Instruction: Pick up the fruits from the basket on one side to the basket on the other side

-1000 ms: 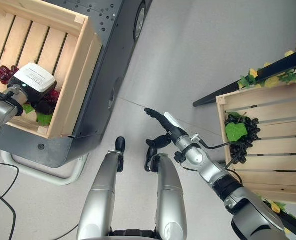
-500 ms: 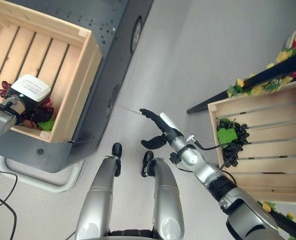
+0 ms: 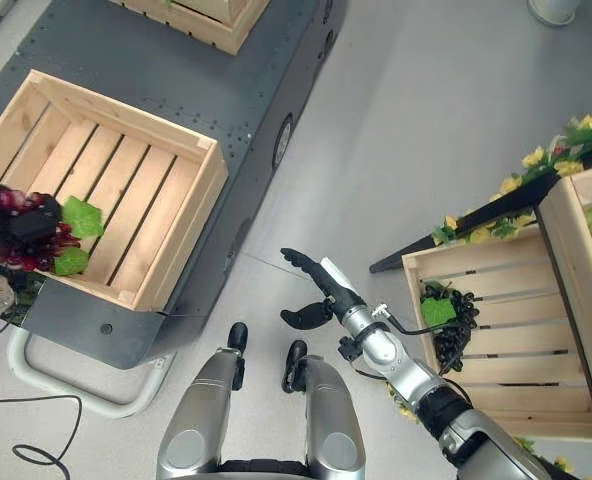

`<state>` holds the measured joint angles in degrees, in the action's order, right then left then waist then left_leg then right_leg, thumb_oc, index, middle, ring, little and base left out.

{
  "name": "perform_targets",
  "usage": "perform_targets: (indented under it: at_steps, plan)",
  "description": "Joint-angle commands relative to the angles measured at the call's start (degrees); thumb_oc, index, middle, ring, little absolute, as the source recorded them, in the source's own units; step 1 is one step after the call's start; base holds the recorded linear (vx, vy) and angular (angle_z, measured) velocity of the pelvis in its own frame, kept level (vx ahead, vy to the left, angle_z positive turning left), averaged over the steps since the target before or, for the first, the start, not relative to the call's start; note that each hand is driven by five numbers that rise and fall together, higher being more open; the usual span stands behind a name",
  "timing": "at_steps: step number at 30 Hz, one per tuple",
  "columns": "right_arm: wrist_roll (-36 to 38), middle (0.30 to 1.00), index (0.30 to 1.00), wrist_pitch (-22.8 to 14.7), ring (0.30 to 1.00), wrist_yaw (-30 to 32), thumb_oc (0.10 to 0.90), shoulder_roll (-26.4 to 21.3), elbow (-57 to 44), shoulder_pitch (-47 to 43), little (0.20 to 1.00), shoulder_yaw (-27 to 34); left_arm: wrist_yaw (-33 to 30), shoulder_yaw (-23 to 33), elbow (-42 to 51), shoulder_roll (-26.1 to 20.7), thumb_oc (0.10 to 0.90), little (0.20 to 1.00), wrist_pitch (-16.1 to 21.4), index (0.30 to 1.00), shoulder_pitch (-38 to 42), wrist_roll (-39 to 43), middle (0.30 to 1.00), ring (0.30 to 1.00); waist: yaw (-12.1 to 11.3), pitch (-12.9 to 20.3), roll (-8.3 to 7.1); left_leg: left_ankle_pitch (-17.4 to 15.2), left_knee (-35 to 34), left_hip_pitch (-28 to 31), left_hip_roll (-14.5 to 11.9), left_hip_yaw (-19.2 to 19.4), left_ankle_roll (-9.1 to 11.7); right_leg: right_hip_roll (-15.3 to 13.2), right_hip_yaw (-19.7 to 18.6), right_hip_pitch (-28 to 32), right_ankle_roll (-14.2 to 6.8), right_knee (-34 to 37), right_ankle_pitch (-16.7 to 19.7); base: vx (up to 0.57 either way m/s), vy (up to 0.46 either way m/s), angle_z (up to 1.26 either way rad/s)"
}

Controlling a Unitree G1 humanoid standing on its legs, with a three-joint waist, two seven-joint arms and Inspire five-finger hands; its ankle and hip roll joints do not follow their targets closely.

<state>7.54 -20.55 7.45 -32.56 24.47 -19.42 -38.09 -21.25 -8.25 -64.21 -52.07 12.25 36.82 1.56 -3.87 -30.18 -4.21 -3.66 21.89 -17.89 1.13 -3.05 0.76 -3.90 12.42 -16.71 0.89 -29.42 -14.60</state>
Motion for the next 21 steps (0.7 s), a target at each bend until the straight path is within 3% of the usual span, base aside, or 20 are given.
perform_targets:
  at_steps: [1,2,5,9,16,21]
  plan:
    - [1.0,0.9,0.9,-4.98,0.9,3.02,0.8,1.93,-3.95,0.87,0.9,4.6,-1.11,3.76,2.73,-2.3,0.4,0.3,3.3,0.3,-1.41,10.49,0.3,0.3,0.61,9.01,1.37,-4.7,-5.12,6.76,3.74,-0.02,-1.91,-0.38,-3.14,7.0,-3.0,10.83,3.55,0.09,-0.01,-0.04]
    - [0.95,0.9,0.9,-5.06,0.9,2.95,0.8,2.19,-3.75,1.71,0.9,4.45,-0.32,4.91,3.23,-1.29,0.4,0.3,3.8,0.3,-2.38,13.83,0.3,0.3,0.96,10.71,1.88,-4.37,-7.22,8.82,3.73,-0.02,-1.92,-0.31,-3.48,9.02,-3.35,13.22,4.23,0.1,-0.005,-0.03]
    - [0.91,0.9,0.9,-5.43,0.9,2.92,0.8,2.29,-3.63,2.49,0.9,4.57,-0.04,5.68,3.81,-0.43,0.4,0.3,4.52,0.3,-3.29,16.25,0.3,0.3,1.21,11.81,2.32,-4.01,-8.85,10.35,3.79,-0.2,-1.91,-0.25,-3.71,10.58,-3.62,15.1,4.84,0.06,-0.008,-0.06]
    - [0.85,0.9,0.9,-5.52,0.9,1.93,0.8,3.71,-3.24,5.76,0.9,5.2,4.34,9.49,6.94,2.45,0.4,0.3,5.91,0.3,-5.98,27.27,0.3,0.3,2.0,17.04,3.6,-2.39,-15.02,15.54,3.85,-0.7,-1.9,-0.02,-4.29,15.17,-4.52,20.33,6.93,0.1,-0.031,-0.03]
    - [1.24,0.9,0.9,-4.56,0.9,0.55,0.8,4.72,-3.32,7.2,0.9,5.27,9.03,9.72,11.49,3.26,0.4,0.3,7.68,0.3,-6.49,32.34,0.3,0.3,2.12,21.17,4.78,-0.42,-21.21,19.49,3.5,-1.04,-1.65,0.17,-4.62,18.47,-5.4,25.85,9.75,0.07,-0.053,-0.04]
    - [2.52,0.9,0.9,-5.16,0.9,-0.79,0.8,4.91,-5.3,6.22,0.9,6.79,10.12,6.92,19.7,4.51,0.4,0.3,8.54,0.3,-5.2,33.85,0.3,0.3,1.9,23.67,5.5,1.84,-26.2,21.33,3.61,-2.39,-1.34,0.53,-5.45,20.34,-5.95,31.32,13.03,0.02,-0.07,-0.03]
